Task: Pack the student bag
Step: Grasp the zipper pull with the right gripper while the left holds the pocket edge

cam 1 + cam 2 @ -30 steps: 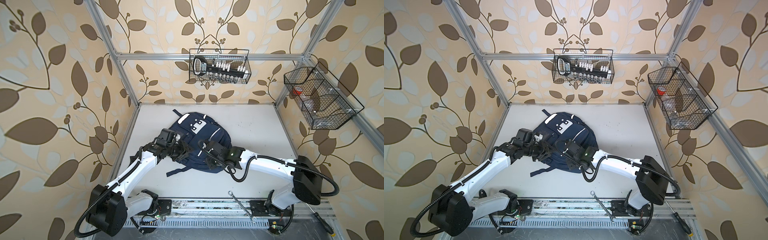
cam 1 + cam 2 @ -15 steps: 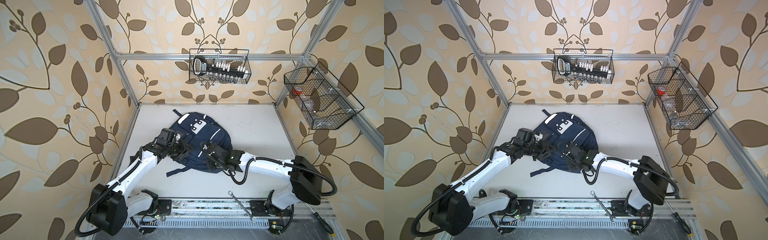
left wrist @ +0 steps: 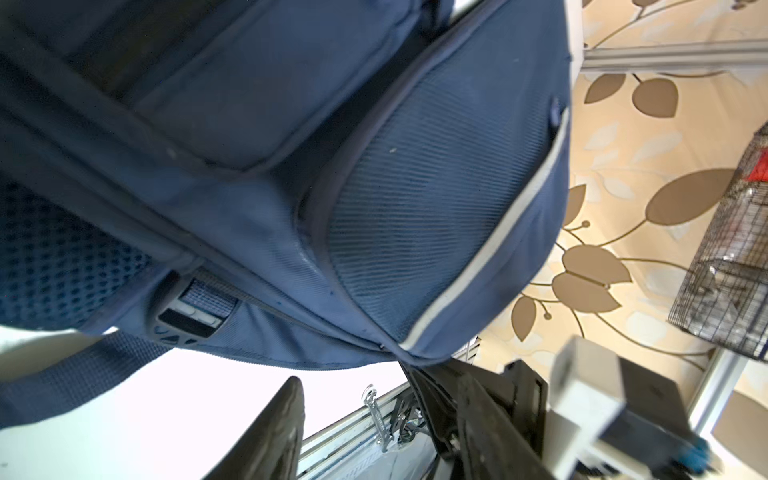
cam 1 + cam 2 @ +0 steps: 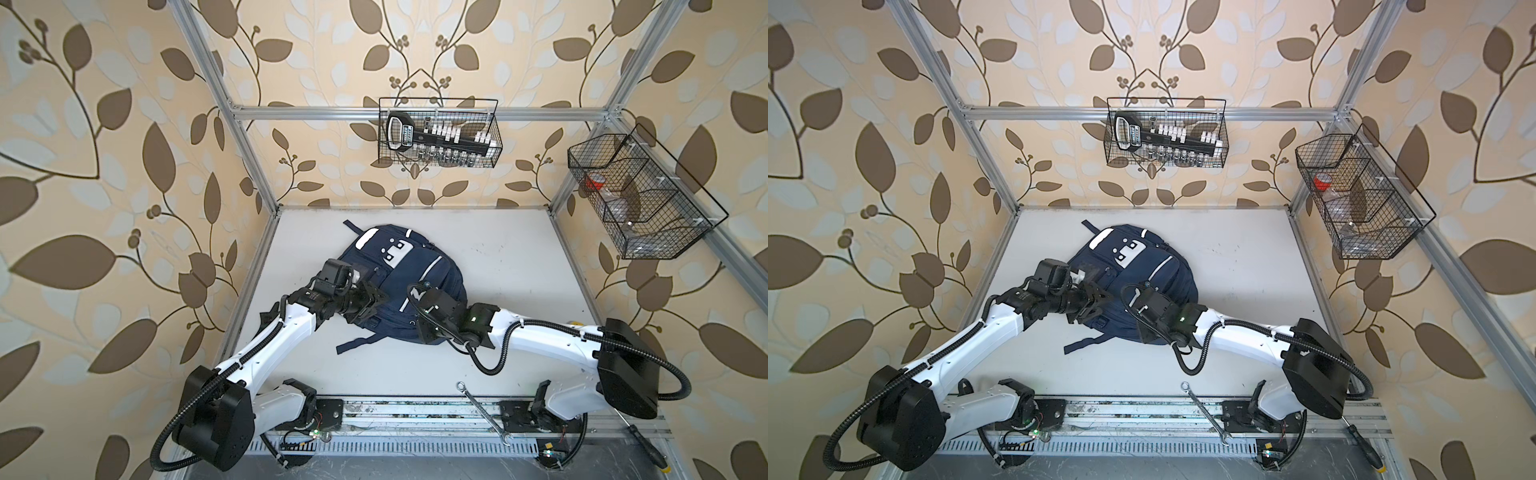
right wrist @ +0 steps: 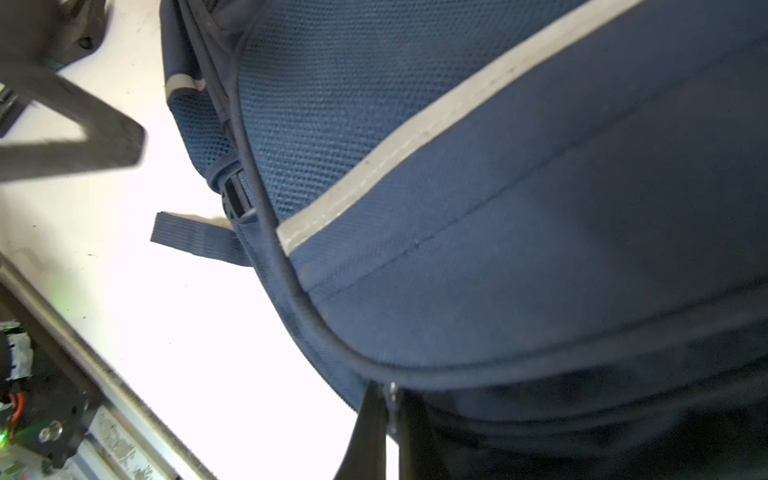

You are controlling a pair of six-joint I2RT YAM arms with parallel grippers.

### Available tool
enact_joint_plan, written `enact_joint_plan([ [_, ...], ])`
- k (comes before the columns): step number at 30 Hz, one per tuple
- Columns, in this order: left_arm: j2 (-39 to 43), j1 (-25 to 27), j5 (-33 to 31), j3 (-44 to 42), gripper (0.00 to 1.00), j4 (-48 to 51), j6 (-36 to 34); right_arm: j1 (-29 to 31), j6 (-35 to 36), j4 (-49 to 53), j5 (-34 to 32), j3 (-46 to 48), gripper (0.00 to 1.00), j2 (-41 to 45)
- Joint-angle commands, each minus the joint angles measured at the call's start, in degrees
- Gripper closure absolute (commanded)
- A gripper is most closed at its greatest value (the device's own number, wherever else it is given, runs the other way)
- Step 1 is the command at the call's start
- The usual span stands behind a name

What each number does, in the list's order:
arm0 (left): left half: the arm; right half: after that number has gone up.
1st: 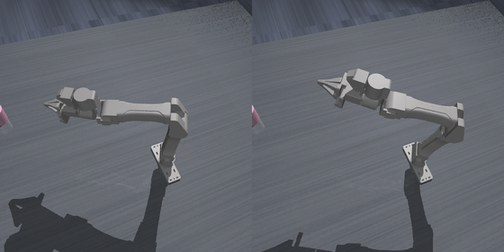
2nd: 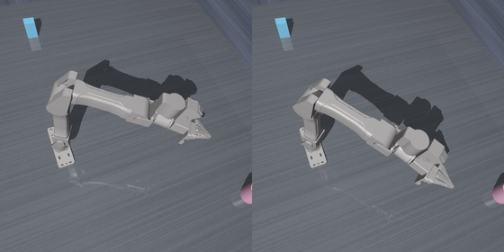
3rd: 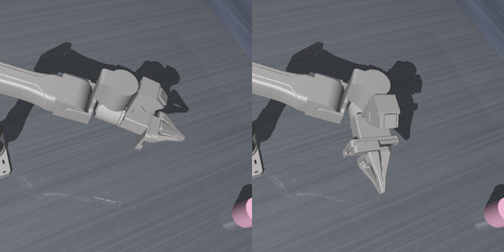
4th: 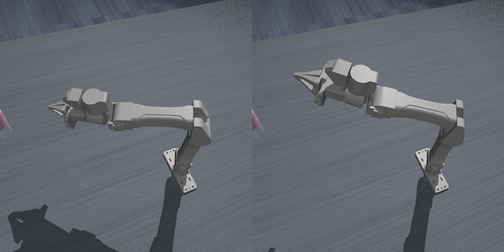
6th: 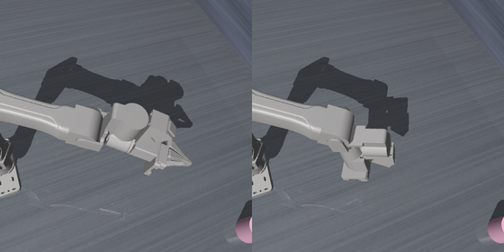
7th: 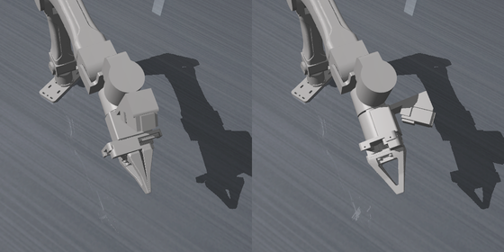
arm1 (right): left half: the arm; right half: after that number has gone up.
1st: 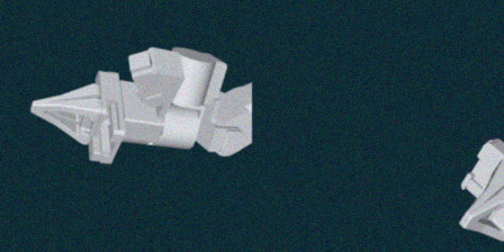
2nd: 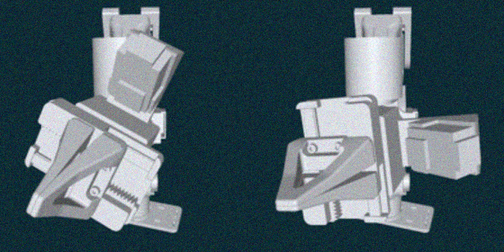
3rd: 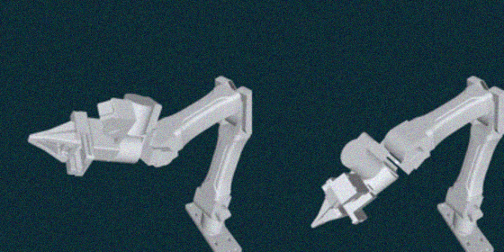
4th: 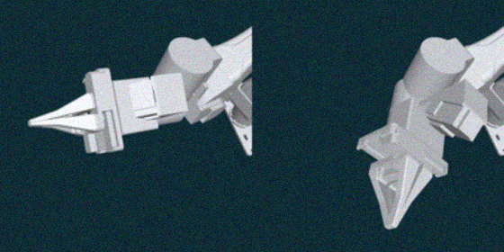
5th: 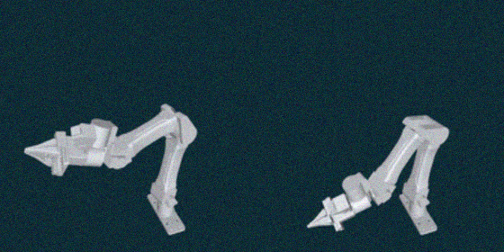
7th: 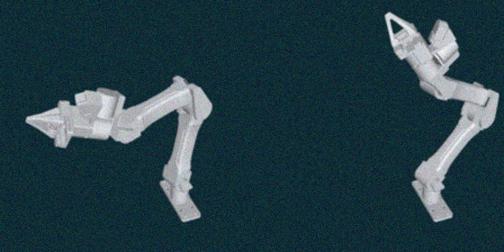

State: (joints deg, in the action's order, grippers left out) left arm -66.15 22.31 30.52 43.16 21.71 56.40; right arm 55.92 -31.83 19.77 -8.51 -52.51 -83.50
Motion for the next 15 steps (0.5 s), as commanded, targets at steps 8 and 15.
enact_joint_plan([
  [8, 2.3, 9.2, -6.6, -4.0, 0.33, -8.3, 15.1, 0.9, 0.1, 9.9, 1.5, -10.3, 1.0, 1.3],
  [15, 1.6, 9.3, -5.7, -4.0, 0.33, -12.0, 18.9, 0.9, 0.7, 13.4, 2.5, -14.4, 1.0, 1.7],
])
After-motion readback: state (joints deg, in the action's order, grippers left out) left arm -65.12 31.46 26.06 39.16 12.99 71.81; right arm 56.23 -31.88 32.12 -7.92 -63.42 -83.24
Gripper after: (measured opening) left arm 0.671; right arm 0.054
